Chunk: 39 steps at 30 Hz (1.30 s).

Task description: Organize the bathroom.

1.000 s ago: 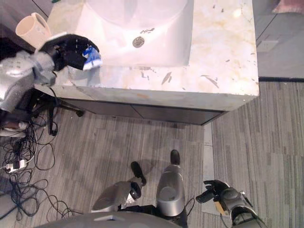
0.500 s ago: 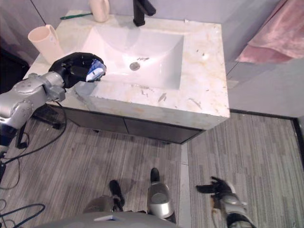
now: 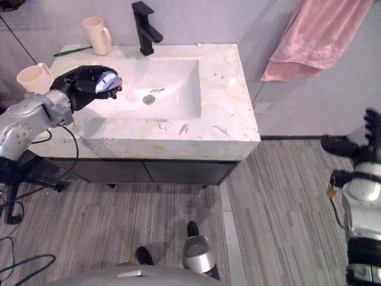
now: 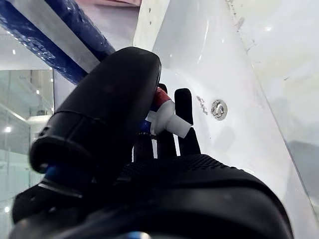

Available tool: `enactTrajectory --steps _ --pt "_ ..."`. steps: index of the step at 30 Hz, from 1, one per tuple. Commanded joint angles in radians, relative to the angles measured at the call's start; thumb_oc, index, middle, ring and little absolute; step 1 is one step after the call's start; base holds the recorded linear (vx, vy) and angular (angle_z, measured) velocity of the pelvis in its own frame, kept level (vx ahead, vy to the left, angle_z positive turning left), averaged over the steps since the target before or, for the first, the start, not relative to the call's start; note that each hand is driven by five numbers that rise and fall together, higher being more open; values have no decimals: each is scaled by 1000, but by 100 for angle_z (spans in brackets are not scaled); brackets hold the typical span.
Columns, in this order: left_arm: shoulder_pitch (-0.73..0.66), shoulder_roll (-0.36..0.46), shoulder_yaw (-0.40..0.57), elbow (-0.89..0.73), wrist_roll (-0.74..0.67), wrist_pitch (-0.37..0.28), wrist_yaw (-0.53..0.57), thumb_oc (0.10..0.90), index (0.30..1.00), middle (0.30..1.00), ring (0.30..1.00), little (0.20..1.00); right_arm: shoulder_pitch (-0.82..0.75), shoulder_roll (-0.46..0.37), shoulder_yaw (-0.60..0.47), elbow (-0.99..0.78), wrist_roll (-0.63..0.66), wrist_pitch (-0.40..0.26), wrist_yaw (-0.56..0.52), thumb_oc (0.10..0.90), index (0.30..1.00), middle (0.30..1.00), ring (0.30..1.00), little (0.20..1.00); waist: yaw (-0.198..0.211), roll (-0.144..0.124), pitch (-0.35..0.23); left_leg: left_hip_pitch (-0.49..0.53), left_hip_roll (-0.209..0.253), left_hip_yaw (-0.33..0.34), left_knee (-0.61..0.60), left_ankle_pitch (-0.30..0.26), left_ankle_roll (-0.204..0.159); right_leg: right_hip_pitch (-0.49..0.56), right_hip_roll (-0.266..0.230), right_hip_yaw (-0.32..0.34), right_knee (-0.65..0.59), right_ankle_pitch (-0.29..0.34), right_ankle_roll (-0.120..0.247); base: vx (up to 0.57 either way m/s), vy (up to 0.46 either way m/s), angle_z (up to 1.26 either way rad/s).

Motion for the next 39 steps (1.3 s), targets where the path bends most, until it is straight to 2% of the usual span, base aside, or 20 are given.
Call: enactTrajectory --steps 1,3,5,8,11,12,18,19,22,23,27,32,33,39 --pt "-272 15 35 39 -107 -60 1 400 300 300 300 300 -203 -170 58 -130 73 -162 77 800 900 900 900 900 38 21 -88 26 59 14 71 -81 -16 -49 -13 10 63 -92 82 35 5 -2" --pt "-279 14 30 48 -113 -57 -1 400 300 300 300 300 -227 -168 71 -147 85 -171 97 800 900 900 900 900 40 21 -91 27 58 14 70 -81 -16 -48 -14 9 63 -92 82 18 1 -1" --pt "-300 5 18 78 -140 -37 -23 400 300 300 300 300 -333 -152 137 -201 155 -222 188 800 900 900 900 900 49 21 -104 34 54 9 65 -81 -15 -41 -16 3 58 -90 82 64 3 3" --pt "-311 -17 5 99 -172 -8 -49 400 300 300 300 300 -458 -124 223 -231 241 -222 251 800 900 900 900 900 68 21 -122 42 52 0 57 -78 -16 -29 -16 -5 52 -88 81 79 -14 5" --pt "-315 -43 -6 115 -187 1 -72 400 300 300 300 300 -555 -88 282 -232 315 -201 285 800 900 900 900 900 86 18 -134 42 49 -9 51 -69 -18 -24 -16 -10 46 -80 78 51 -26 10" --pt "-313 -64 -11 119 -201 9 -74 400 300 300 300 300 -610 -61 318 -228 375 -195 298 800 900 900 900 900 97 16 -142 45 47 -15 47 -67 -19 -16 -16 -17 41 -78 78 71 -27 11" --pt "-313 -119 -21 136 -206 34 -78 400 300 300 300 300 -773 6 414 -214 427 -157 290 800 900 900 900 900 126 11 -164 54 42 -38 42 -66 -19 7 -17 -33 29 -77 77 65 -28 13" --pt "-311 -134 -19 141 -199 41 -79 400 300 300 300 300 -808 26 432 -213 446 -134 293 800 900 900 900 900 134 9 -169 54 42 -44 42 -66 -19 13 -17 -36 28 -77 77 27 -23 8" --pt "-310 -146 -17 142 -198 50 -80 400 300 300 300 300 -836 42 454 -210 483 -106 304 800 900 900 900 900 140 7 -174 55 42 -50 39 -64 -20 20 -16 -40 24 -78 77 34 -27 10" --pt "-307 -165 -15 139 -202 64 -71 400 300 300 300 300 -851 76 474 -206 553 -47 329 800 900 900 900 900 147 5 -182 57 41 -57 33 -60 -20 28 -14 -42 20 -79 75 47 -31 2" --pt "-292 -182 -10 123 -204 74 -61 400 300 300 300 300 -831 121 495 -213 569 12 379 800 900 900 900 900 155 3 -189 61 42 -67 26 -54 -20 39 -13 -48 13 -78 73 29 -20 2" --pt "-265 -198 4 99 -214 78 -47 400 300 300 300 300 -785 177 526 -224 561 51 450 800 900 900 900 900 163 1 -195 66 44 -73 21 -49 -20 50 -11 -55 8 -80 69 32 -22 5" --pt "-249 -203 16 91 -219 82 -44 400 300 300 300 300 -763 198 525 -227 555 79 479 800 900 900 900 900 165 1 -196 67 46 -76 22 -49 -20 53 -10 -56 8 -81 68 36 -23 15" --pt "-201 -214 40 64 -218 67 -36 400 300 300 300 300 -695 232 537 -231 546 89 559 800 900 900 900 900 168 -1 -197 68 50 -79 24 -47 -20 61 -10 -58 7 -84 65 8 -6 3"
